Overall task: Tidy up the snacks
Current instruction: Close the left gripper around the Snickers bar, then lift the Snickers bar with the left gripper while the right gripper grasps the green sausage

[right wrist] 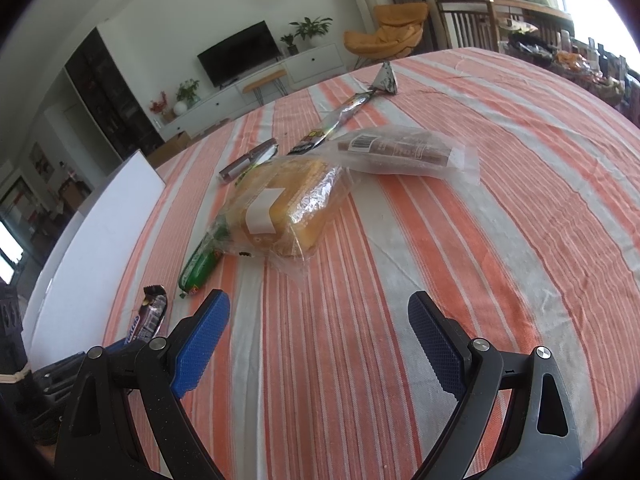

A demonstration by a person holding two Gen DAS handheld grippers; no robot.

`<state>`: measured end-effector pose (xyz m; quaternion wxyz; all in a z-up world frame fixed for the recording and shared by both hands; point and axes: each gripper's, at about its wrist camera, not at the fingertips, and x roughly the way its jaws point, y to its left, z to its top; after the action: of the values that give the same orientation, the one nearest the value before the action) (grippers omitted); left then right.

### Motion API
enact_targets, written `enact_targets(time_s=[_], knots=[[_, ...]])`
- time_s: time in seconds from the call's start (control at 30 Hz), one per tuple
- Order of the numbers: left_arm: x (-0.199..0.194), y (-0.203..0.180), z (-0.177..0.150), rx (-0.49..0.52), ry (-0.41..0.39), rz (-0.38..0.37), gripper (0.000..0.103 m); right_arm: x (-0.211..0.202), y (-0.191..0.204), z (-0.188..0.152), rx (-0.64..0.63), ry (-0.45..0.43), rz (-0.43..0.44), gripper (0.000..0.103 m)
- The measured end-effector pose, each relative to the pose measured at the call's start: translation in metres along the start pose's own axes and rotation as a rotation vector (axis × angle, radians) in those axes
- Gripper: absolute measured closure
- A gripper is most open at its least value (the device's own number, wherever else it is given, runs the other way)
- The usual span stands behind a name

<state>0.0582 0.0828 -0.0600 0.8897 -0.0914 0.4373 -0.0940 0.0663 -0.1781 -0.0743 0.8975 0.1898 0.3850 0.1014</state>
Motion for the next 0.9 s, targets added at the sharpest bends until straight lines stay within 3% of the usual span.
enact_targets(time_s=[0.17,0.27,0.33,0.4,0.53,0.57,0.6,0.63,0.67,0.7,0.9], knots=[[-0.031,0.019,-0.012,-0.040,-0.028,-0.011,0.086,0.013,0.020,0.013,0.093,0.131,0.254,0.010],[-0.039,0.015,-0.021,-0.025,-0.030,-0.015,0.086,0.037,0.060,0.031,0.023,0.213,0.279,0.011],[-0.043,0.012,-0.025,-0.021,-0.034,-0.023,0.086,0.064,0.079,0.042,-0.017,0.294,0.196,0.012],[-0.046,0.011,-0.030,-0.025,-0.036,-0.024,0.086,0.094,0.088,0.051,-0.034,0.373,0.049,0.012],[-0.049,0.012,-0.039,-0.032,-0.018,-0.030,0.086,0.135,0.108,0.057,-0.051,0.454,-0.085,0.014],[-0.050,0.012,-0.041,-0.030,-0.013,-0.031,0.086,0.140,0.118,0.057,-0.091,0.439,-0.133,0.016],[-0.051,0.012,-0.043,-0.028,-0.008,-0.034,0.086,0.146,0.129,0.055,-0.140,0.440,-0.182,0.023],[-0.054,0.012,-0.045,-0.028,-0.003,-0.038,0.086,0.149,0.139,0.053,-0.199,0.427,-0.231,0.042],[-0.056,0.012,-0.045,-0.027,-0.001,-0.043,0.086,0.149,0.147,0.049,-0.239,0.423,-0.238,0.071],[-0.059,0.011,-0.047,-0.025,-0.002,-0.046,0.086,0.147,0.152,0.045,-0.260,0.434,-0.246,0.078],[-0.078,0.012,-0.055,-0.024,-0.010,-0.070,0.086,0.109,0.142,0.012,-0.317,0.575,-0.069,0.079]])
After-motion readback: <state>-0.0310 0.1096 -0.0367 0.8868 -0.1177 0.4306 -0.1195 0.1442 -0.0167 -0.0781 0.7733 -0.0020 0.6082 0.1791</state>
